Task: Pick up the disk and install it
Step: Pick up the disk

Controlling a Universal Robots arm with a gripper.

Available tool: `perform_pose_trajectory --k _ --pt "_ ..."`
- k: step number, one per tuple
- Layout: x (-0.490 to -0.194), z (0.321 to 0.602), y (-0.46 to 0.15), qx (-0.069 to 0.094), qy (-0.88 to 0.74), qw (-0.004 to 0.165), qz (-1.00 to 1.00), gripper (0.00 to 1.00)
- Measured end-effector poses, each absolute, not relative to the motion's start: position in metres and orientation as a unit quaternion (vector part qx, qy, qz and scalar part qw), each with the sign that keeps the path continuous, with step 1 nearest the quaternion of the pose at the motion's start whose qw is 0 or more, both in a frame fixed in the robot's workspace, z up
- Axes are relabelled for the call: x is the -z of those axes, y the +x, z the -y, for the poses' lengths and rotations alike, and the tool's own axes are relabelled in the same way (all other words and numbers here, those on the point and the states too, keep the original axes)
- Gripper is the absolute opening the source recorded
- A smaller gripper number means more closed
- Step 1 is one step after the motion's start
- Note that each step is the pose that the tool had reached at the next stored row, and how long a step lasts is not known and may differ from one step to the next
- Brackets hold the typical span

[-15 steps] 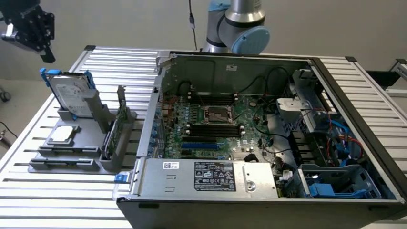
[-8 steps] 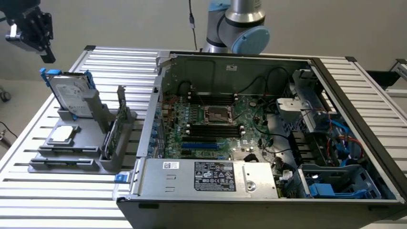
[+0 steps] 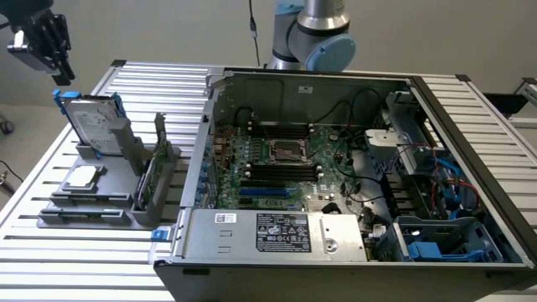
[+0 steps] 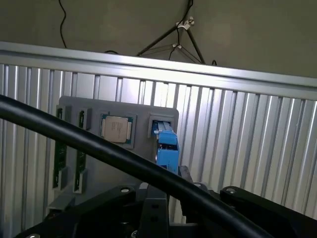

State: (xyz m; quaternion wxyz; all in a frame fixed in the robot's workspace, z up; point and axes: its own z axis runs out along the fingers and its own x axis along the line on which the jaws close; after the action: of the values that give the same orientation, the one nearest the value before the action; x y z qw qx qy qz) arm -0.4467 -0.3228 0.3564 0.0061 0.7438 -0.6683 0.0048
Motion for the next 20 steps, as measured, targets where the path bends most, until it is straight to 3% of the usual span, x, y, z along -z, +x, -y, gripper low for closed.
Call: perform_pose_trajectory --k 1,3,5,6,20 --pt "-0.356 0.323 -0.447 -0.005 0.744 0.006 0.668 0.3" --pt "-0.355 0.324 -0.447 -0.005 0.744 0.005 0.668 0.42" --pt "-0.353 0.324 -0.447 -0.005 0.744 0.005 0.669 0.42" --pt "-0.351 0.324 -0.447 -0.005 0.744 0.005 0.669 0.48" --pt "-0.326 0.325 -0.45 -0.005 0.729 0.004 0.684 0.48"
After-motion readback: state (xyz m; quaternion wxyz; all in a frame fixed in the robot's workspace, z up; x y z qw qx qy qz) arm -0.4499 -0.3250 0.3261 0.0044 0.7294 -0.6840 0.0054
